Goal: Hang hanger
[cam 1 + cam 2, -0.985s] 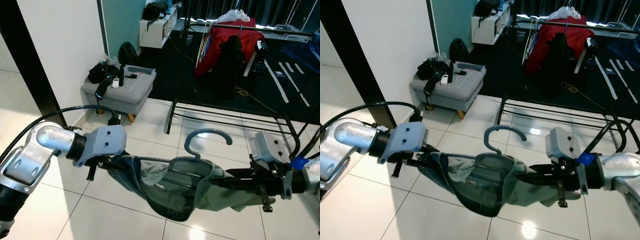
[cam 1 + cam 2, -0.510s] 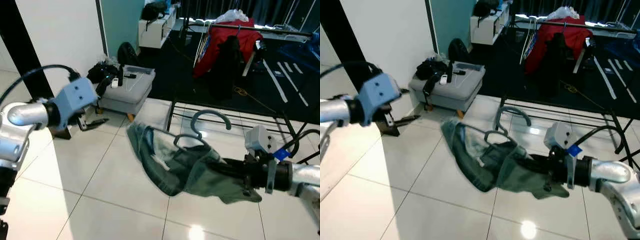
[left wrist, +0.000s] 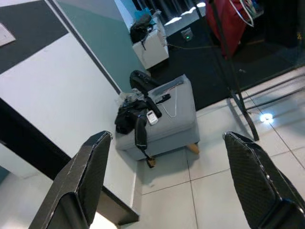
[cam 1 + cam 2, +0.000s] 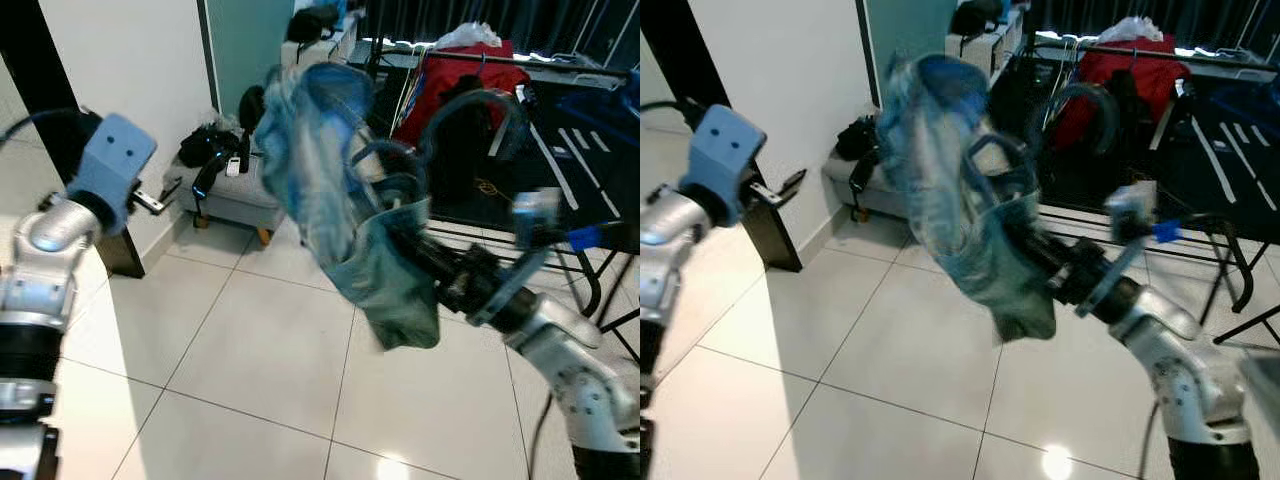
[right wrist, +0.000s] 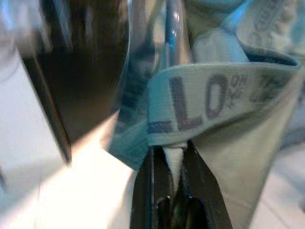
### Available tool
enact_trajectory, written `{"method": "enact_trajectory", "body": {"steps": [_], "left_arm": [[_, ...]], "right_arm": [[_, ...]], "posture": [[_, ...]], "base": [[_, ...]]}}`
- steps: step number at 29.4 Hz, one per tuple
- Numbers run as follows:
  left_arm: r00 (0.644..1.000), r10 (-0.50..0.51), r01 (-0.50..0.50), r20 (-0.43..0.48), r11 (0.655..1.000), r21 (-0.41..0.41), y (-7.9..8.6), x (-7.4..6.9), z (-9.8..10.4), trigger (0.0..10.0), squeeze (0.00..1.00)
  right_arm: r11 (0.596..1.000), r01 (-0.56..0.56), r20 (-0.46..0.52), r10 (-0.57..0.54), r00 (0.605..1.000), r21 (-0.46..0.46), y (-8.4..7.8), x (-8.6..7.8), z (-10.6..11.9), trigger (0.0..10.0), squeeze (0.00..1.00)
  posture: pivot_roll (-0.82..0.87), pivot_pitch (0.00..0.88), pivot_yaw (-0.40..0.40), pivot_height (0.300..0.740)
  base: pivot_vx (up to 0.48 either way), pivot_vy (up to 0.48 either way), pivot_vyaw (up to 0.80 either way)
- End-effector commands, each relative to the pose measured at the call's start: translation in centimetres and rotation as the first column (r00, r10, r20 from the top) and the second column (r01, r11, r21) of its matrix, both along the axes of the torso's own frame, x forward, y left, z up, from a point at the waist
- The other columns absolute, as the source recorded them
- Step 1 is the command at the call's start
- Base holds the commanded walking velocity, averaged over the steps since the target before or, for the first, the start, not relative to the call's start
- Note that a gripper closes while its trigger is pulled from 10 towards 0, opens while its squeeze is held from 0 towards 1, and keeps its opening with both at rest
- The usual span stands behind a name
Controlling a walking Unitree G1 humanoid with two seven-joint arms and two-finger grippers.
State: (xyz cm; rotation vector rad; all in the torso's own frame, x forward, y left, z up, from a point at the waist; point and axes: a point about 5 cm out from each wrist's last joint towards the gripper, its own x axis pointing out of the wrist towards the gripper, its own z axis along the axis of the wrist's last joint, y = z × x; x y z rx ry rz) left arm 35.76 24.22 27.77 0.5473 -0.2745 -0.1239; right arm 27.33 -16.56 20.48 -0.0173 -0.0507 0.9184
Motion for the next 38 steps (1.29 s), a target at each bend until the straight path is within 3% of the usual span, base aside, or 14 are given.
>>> {"method": "enact_trajectory", "body": {"steps": [1,2,3,4,9,11,14,19,22,23,26,30,34,38], "left_arm": [[1.000,0.005,-0.005,0.001,1.000,-0.010,-0.5,0.1,-0.1,10.0,0.00],[1.000,0.005,-0.005,0.001,1.000,-0.010,-0.5,0.1,-0.1,10.0,0.00],[1.000,0.001,-0.001,0.000,1.000,-0.005,-0.6,0.2,-0.2,10.0,0.00],[1.000,-0.009,0.009,0.002,0.999,-0.038,-1.0,0.3,-0.3,10.0,0.00],[1.000,-0.006,0.006,0.006,0.999,-0.043,-1.6,0.5,-0.4,10.0,0.00],[1.000,-0.021,0.021,0.010,0.998,-0.059,-2.3,0.6,-0.6,10.0,0.00],[1.000,-0.024,0.025,0.010,0.998,-0.060,-2.7,0.8,-0.7,10.0,0.00],[0.999,-0.032,0.032,0.004,0.997,-0.074,-3.2,0.8,-0.9,10.0,0.00],[0.999,-0.050,0.049,0.000,0.995,-0.082,-3.8,0.8,-1.1,10.0,0.00],[0.998,-0.057,0.056,-0.003,0.994,-0.097,-4.2,0.8,-1.3,10.0,0.00],[0.998,-0.060,0.059,-0.004,0.993,-0.107,-4.3,0.8,-1.4,10.0,0.00],[0.997,-0.073,0.076,0.021,0.983,-0.169,-3.7,0.6,-1.0,10.0,0.00],[0.993,-0.098,0.108,0.062,0.975,-0.196,-2.6,0.2,-0.2,10.0,0.00],[0.974,-0.204,0.220,0.098,0.953,-0.208,-1.8,-0.6,0.7,10.0,0.00]], "right_arm": [[0.963,0.018,0.019,-0.024,1.000,0.270,-0.3,0.4,2.5,0.0,0.00],[0.963,0.018,0.019,-0.024,1.000,0.270,-0.3,0.4,2.5,0.0,0.00],[0.932,0.018,0.013,-0.025,1.000,0.363,-0.4,0.4,3.2,0.0,0.00],[0.982,0.032,0.016,-0.036,0.999,0.186,-0.1,0.5,1.6,0.0,0.00],[0.959,0.035,-0.005,-0.034,0.999,0.281,0.0,0.6,2.3,0.0,0.00],[0.992,0.036,0.021,-0.039,0.999,0.124,0.5,0.7,1.6,0.0,0.00],[0.994,0.018,0.026,-0.021,0.999,0.111,0.8,0.4,1.4,0.0,0.00],[0.974,-0.014,0.035,0.007,0.999,0.225,0.9,0.1,2.3,0.0,0.00],[0.986,-0.054,0.025,0.050,0.998,0.158,1.0,-0.3,1.8,0.0,0.00],[0.987,-0.138,-0.022,0.140,0.990,0.084,0.9,-1.3,0.8,0.0,0.00],[0.984,-0.172,-0.047,0.174,0.984,0.049,0.7,-1.7,0.3,0.0,0.00],[0.980,-0.187,-0.145,0.175,0.974,-0.074,-2.7,-2.2,-0.3,0.0,0.00],[0.982,-0.182,-0.150,0.174,0.973,-0.041,-4.9,-2.4,1.0,0.0,0.00],[0.976,-0.217,-0.154,0.214,0.965,-0.001,-6.5,-3.1,2.2,0.0,0.00]], "posture": [[-0.02,0.081,-0.038,0.740],[-0.02,0.081,-0.038,0.740],[-0.02,0.081,-0.038,0.740],[-0.04,0.070,-0.031,0.740],[-0.02,0.081,-0.034,0.740],[-0.04,0.072,-0.026,0.740],[-0.03,0.077,-0.031,0.740],[-0.03,0.076,-0.026,0.740],[-0.03,0.075,-0.023,0.740],[-0.03,0.076,-0.027,0.740],[-0.03,0.076,-0.027,0.740],[-0.03,0.078,-0.030,0.740],[-0.04,0.077,-0.030,0.740],[-0.04,0.080,-0.033,0.740]], "base": [[0.000,0.000,0.00],[0.000,0.000,0.00],[0.000,0.000,0.00],[0.000,0.000,0.00],[0.000,0.000,0.00],[0.000,0.000,0.00],[0.000,0.000,0.00],[0.000,0.000,0.00],[0.000,0.000,0.00],[0.000,0.000,0.00],[0.000,0.000,0.00],[0.000,0.000,0.00],[0.000,0.000,0.00],[0.000,0.000,0.00]]}}
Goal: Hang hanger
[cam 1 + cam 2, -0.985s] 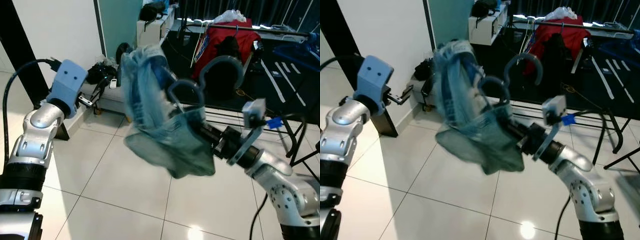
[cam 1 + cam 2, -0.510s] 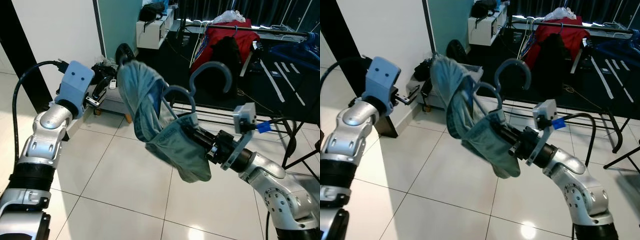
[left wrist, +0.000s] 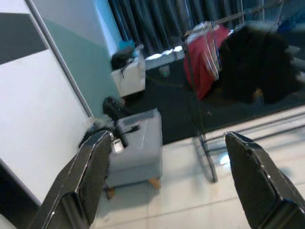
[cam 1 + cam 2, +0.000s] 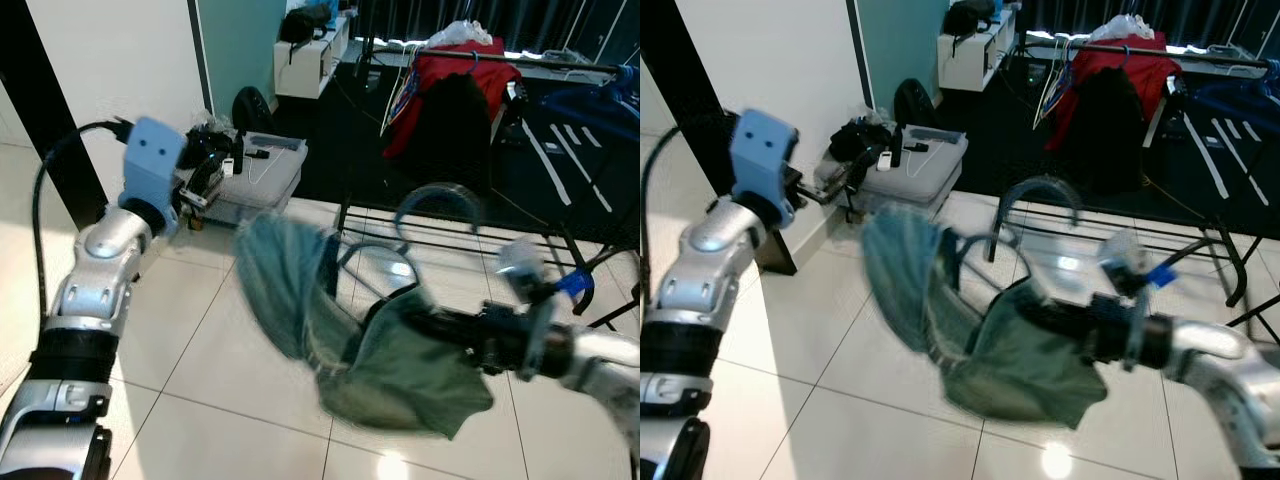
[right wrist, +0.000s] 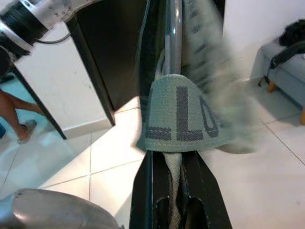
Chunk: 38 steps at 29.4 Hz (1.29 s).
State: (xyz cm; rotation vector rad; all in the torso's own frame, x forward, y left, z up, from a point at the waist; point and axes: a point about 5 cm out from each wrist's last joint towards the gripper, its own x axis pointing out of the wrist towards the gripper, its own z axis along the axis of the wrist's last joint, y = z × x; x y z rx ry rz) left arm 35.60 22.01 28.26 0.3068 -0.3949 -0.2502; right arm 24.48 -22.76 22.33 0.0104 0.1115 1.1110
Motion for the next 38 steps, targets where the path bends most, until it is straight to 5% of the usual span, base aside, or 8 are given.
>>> {"method": "enact_trajectory", "body": {"steps": [1,10,12,20,29,31,32,38], "left_arm": [[0.999,-0.031,0.031,0.016,1.000,0.000,0.4,-0.5,0.2,10.0,0.00],[0.983,-0.183,0.184,0.023,0.973,-0.139,1.3,-1.5,-0.1,10.0,0.00],[0.989,-0.088,0.069,-0.121,0.985,-0.159,0.5,-0.7,-4.5,10.0,0.00],[0.952,-0.023,-0.025,-0.305,0.988,-0.151,-2.0,-1.4,-11.1,10.0,0.00],[0.929,0.158,-0.217,-0.335,0.965,-0.148,-0.1,-3.2,-13.7,10.0,0.00],[0.929,0.151,-0.229,-0.338,0.952,-0.202,-0.3,-3.8,-14.1,10.0,0.00],[0.931,0.155,-0.230,-0.331,0.952,-0.201,-0.5,-4.0,-14.1,10.0,0.00],[0.935,0.162,-0.236,-0.315,0.948,-0.213,-1.1,-4.4,-14.1,10.0,0.00]], "right_arm": [[0.999,-0.023,-0.007,0.023,1.000,0.033,-0.3,-0.3,0.3,0.0,0.00],[0.979,0.200,-0.016,-0.201,0.979,-0.048,-3.0,1.2,-1.2,0.0,0.00],[0.836,0.536,-0.011,-0.541,0.841,-0.119,-3.8,4.0,-4.0,0.0,0.00],[0.625,0.770,-0.087,-0.781,0.619,-0.130,-2.4,5.7,-8.0,0.0,0.00],[0.535,0.833,-0.014,-0.842,0.539,-0.138,-1.8,6.9,-9.1,0.0,0.00],[0.497,0.857,0.018,-0.864,0.504,-0.138,-1.7,7.2,-9.1,3.9,0.00],[0.487,0.863,0.019,-0.870,0.494,-0.138,-1.7,7.3,-9.1,10.0,0.00],[0.444,0.888,0.037,-0.892,0.451,-0.115,-1.8,7.5,-8.9,10.0,0.00]], "posture": [[-0.04,0.080,-0.033,0.740],[-0.04,0.080,-0.036,0.740],[-0.05,0.080,-0.035,0.740],[-0.04,0.076,-0.039,0.740],[-0.03,0.065,-0.057,0.740],[-0.03,0.064,-0.058,0.740],[-0.03,0.067,-0.059,0.740],[-0.03,0.068,-0.058,0.740]], "base": [[0.000,0.000,0.00],[0.000,0.000,0.00],[0.000,0.000,0.00],[0.000,0.000,-0.70],[0.000,0.000,-0.80],[0.000,0.000,0.00],[0.000,0.000,0.00],[0.446,0.000,0.00]]}}
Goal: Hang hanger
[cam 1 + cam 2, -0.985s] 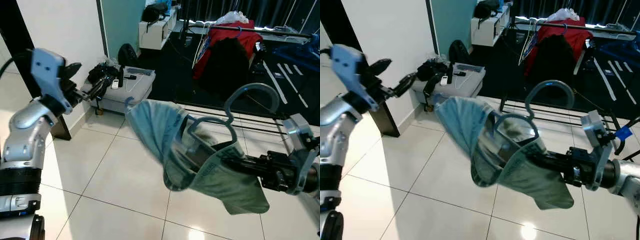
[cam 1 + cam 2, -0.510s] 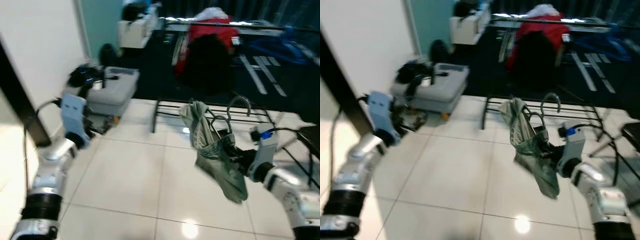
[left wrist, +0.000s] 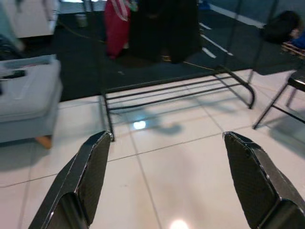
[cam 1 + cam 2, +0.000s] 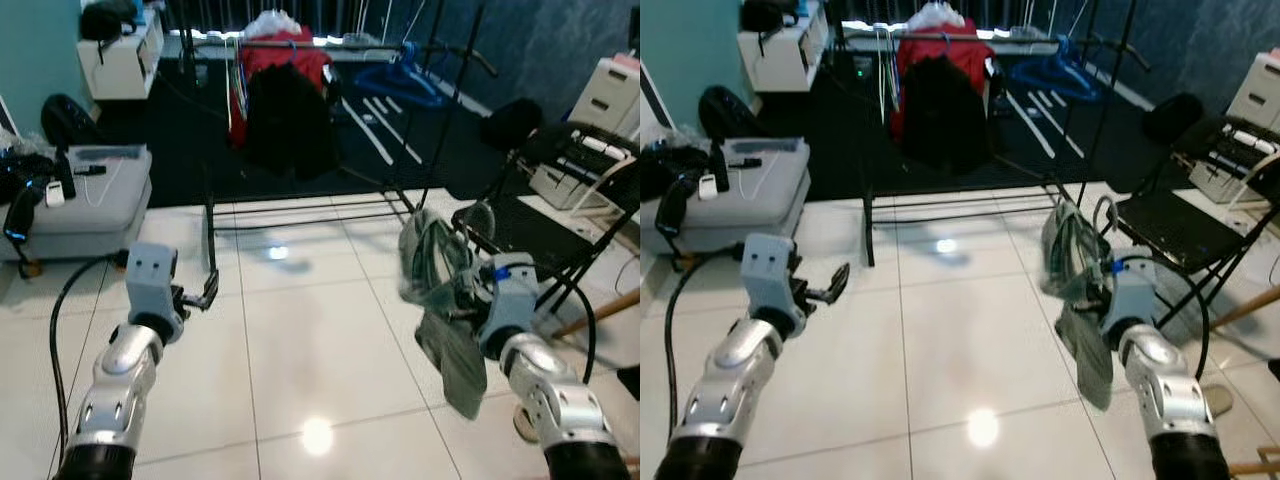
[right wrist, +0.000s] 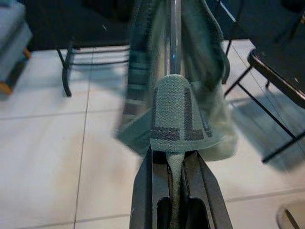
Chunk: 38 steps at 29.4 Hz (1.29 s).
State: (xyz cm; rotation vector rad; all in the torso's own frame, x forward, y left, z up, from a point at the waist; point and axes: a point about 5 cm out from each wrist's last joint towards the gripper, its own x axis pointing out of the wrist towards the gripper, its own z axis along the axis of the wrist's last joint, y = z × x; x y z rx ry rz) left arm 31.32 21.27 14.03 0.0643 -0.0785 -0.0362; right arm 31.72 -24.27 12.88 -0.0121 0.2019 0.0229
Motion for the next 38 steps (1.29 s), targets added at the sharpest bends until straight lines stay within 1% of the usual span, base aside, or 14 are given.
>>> {"method": "enact_trajectory", "body": {"steps": [1,2,5,8,14,17,19,22,29,30,31,33,37,38], "left_arm": [[1.000,-0.010,0.010,0.017,1.000,-0.005,-0.5,-0.1,0.2,10.0,0.00],[1.000,-0.010,0.010,0.017,1.000,-0.005,-0.5,-0.1,0.2,10.0,0.00],[0.999,-0.030,0.030,0.027,1.000,-0.004,-1.2,-0.1,0.4,10.0,0.00],[0.998,-0.047,0.047,0.032,0.999,-0.005,-1.8,-0.3,0.5,10.0,0.00],[0.997,-0.067,0.067,0.035,0.998,-0.004,-2.3,-0.5,0.7,10.0,0.00],[0.997,-0.071,0.071,0.036,0.997,0.004,-2.4,-0.6,0.7,10.0,0.00],[0.996,-0.077,0.076,0.041,0.997,0.011,-2.6,-0.5,0.9,10.0,0.00],[0.996,-0.082,0.082,0.045,0.997,0.012,-2.7,-0.5,1.1,10.0,0.00],[0.994,-0.099,0.099,0.054,0.995,0.010,-3.2,-0.3,1.4,10.0,0.00],[0.993,-0.105,0.104,0.056,0.994,0.010,-3.4,-0.3,1.5,10.0,0.00],[0.993,-0.105,0.104,0.056,0.994,0.010,-3.4,-0.3,1.5,10.0,0.00],[0.992,-0.111,0.110,0.058,0.994,0.012,-3.6,-0.3,1.6,10.0,0.00],[0.992,-0.114,0.113,0.059,0.993,0.012,-3.7,-0.3,1.7,10.0,0.00],[0.991,-0.117,0.116,0.062,0.993,0.011,-3.8,-0.3,1.7,10.0,0.00]], "right_arm": [[1.000,0.028,0.033,-0.028,0.999,-0.005,-0.3,0.3,0.6,10.0,0.00],[1.000,0.028,0.033,-0.028,0.999,-0.005,-0.3,0.3,0.6,10.0,0.00],[0.998,0.061,0.052,-0.062,0.997,0.019,-0.4,0.4,0.7,10.0,0.00],[0.994,0.109,0.054,-0.108,0.993,-0.012,-1.0,0.4,0.5,10.0,0.00],[0.989,0.141,0.048,-0.139,0.989,-0.036,-1.3,0.3,0.0,10.0,0.00],[0.991,0.127,0.049,-0.125,0.991,-0.045,-0.9,0.3,-0.1,10.0,0.00],[0.995,0.092,0.054,-0.090,0.994,-0.036,-0.2,0.5,0.2,10.0,0.00],[0.996,0.073,0.064,-0.070,0.996,-0.044,0.1,0.7,0.5,10.0,0.00],[0.998,0.046,0.085,-0.042,0.996,-0.050,0.3,0.9,0.9,10.0,0.00],[0.999,0.013,0.092,-0.008,0.996,-0.051,0.5,0.8,1.0,10.0,0.00],[0.999,0.013,0.092,-0.008,0.996,-0.051,0.5,0.8,1.0,10.0,0.00],[0.998,-0.032,0.104,0.037,0.994,-0.047,0.9,0.8,1.4,10.0,0.00],[0.998,-0.057,0.110,0.061,0.992,-0.039,1.0,0.9,1.7,10.0,0.00],[0.996,-0.078,0.111,0.082,0.990,-0.044,1.0,0.9,1.9,10.0,0.00]], "posture": [[-0.03,0.068,-0.058,0.740],[-0.03,0.068,-0.058,0.740],[-0.03,0.070,-0.058,0.740],[-0.04,0.073,-0.050,0.740],[-0.03,0.074,-0.052,0.740],[-0.03,0.073,-0.052,0.740],[-0.03,0.072,-0.052,0.740],[-0.03,0.072,-0.052,0.740],[-0.04,0.071,-0.049,0.740],[-0.04,0.071,-0.049,0.740],[-0.04,0.071,-0.049,0.740],[-0.04,0.072,-0.049,0.740],[-0.04,0.072,-0.050,0.740],[-0.04,0.072,-0.050,0.740]], "base": [[0.458,0.000,0.00],[0.458,0.000,0.00],[0.460,0.000,-0.77],[0.461,0.000,-0.78],[0.459,0.000,-0.78],[0.461,0.000,-0.78],[0.461,0.000,-0.68],[0.461,0.000,-0.74],[0.461,0.000,0.00],[0.461,0.000,0.00],[0.461,0.000,0.00],[0.461,0.000,0.00],[0.461,0.000,0.00],[0.461,0.000,0.00]]}}
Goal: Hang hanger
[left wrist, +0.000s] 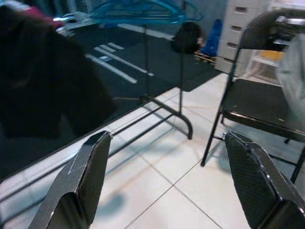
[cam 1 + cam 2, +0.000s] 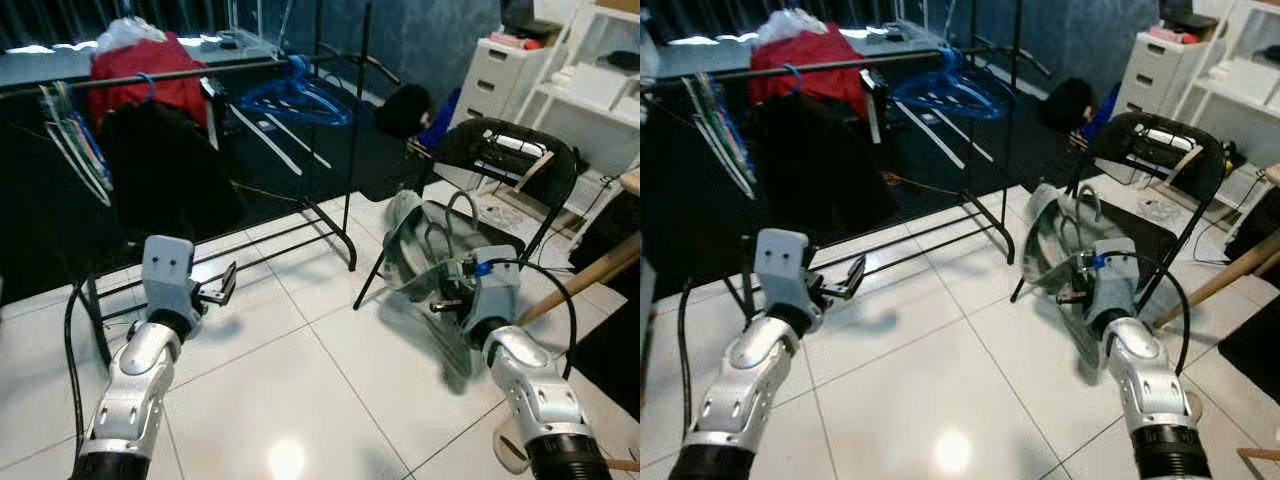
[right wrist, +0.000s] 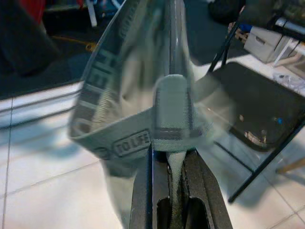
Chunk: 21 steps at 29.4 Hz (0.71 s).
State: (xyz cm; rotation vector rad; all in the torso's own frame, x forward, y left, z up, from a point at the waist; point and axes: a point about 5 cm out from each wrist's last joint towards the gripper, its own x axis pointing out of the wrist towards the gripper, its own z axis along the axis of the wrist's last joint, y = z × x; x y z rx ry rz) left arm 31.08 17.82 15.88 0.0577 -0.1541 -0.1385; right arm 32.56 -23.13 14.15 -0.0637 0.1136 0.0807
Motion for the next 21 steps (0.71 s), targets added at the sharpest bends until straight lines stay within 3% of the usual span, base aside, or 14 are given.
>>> {"method": "enact_trajectory", "body": {"steps": [1,16,18,21], "left_arm": [[1.000,-0.015,0.015,-0.007,1.000,0.011,-0.5,0.0,-0.1,10.0,0.00],[0.999,-0.052,0.052,-0.004,0.999,0.010,-1.5,0.0,0.1,10.0,0.00],[0.998,-0.055,0.055,-0.005,0.998,0.012,-1.6,0.0,0.1,10.0,0.00],[0.998,-0.061,0.061,-0.004,0.998,0.015,-1.7,0.1,0.2,10.0,0.00]], "right_arm": [[1.000,-0.028,0.024,0.028,0.999,-0.001,-0.2,0.1,0.9,10.0,0.00],[1.000,0.004,0.050,-0.004,0.999,-0.004,-1.2,0.2,1.6,10.0,0.00],[0.999,0.016,0.055,-0.013,0.998,-0.047,-1.3,0.3,1.8,10.0,0.00],[0.982,-0.010,0.089,0.027,0.996,-0.187,-1.1,0.4,2.3,10.0,0.00]], "posture": [[-0.04,0.072,-0.051,0.740],[-0.04,0.074,-0.050,0.740],[-0.04,0.069,-0.049,0.740],[-0.04,0.067,-0.046,0.740]], "base": [[0.461,0.000,0.00],[0.461,0.000,0.00],[0.461,0.000,0.00],[0.461,0.000,0.00]]}}
